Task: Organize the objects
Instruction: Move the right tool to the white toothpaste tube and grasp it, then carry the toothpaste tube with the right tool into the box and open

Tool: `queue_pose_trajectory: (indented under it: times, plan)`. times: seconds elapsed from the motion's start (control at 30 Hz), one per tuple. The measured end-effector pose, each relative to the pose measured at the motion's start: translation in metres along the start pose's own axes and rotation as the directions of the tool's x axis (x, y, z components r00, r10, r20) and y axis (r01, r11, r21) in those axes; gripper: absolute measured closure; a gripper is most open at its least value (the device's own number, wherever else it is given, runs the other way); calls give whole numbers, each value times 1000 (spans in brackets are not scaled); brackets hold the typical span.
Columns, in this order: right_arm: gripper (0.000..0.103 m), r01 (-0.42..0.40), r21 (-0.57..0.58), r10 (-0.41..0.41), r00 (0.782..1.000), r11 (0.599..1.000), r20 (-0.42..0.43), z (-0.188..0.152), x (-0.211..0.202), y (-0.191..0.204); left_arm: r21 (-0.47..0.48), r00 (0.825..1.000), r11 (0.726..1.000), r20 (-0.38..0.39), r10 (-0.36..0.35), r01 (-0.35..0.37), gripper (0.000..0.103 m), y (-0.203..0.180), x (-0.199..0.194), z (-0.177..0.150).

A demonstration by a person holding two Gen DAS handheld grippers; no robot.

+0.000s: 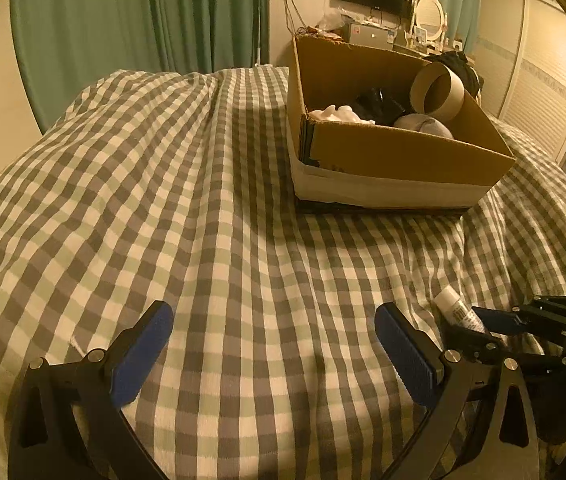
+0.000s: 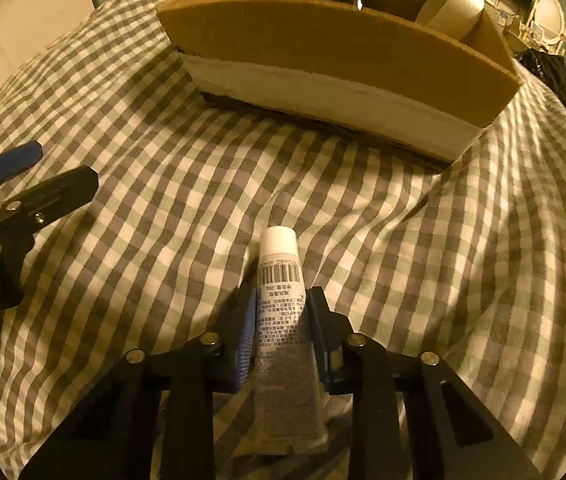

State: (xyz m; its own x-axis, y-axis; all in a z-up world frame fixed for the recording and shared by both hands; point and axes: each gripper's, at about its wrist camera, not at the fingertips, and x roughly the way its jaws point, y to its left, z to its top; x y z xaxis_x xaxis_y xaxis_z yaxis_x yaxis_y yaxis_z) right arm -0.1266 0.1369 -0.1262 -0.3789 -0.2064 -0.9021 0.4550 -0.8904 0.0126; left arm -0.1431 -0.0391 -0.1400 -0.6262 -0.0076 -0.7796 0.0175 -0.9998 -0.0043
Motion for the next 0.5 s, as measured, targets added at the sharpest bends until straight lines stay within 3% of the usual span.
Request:
queue_pose_trajectory:
  times: [0.3,0.37,0.5]
  plan:
    - [78,-21,56,14,992,998,125,-1,-52,-9,-29,1000,1000,24,-10,10,0,-2,-19,10]
    - [78,-20,54,11,987,998,162,12,-61,5,-27,998,1000,67,-7,9,0,-3,-33,22]
    - [78,-20,44,8,968,999,250,46,-98,-5,-7,990,1000,141,-29,30,0,-5,-58,53]
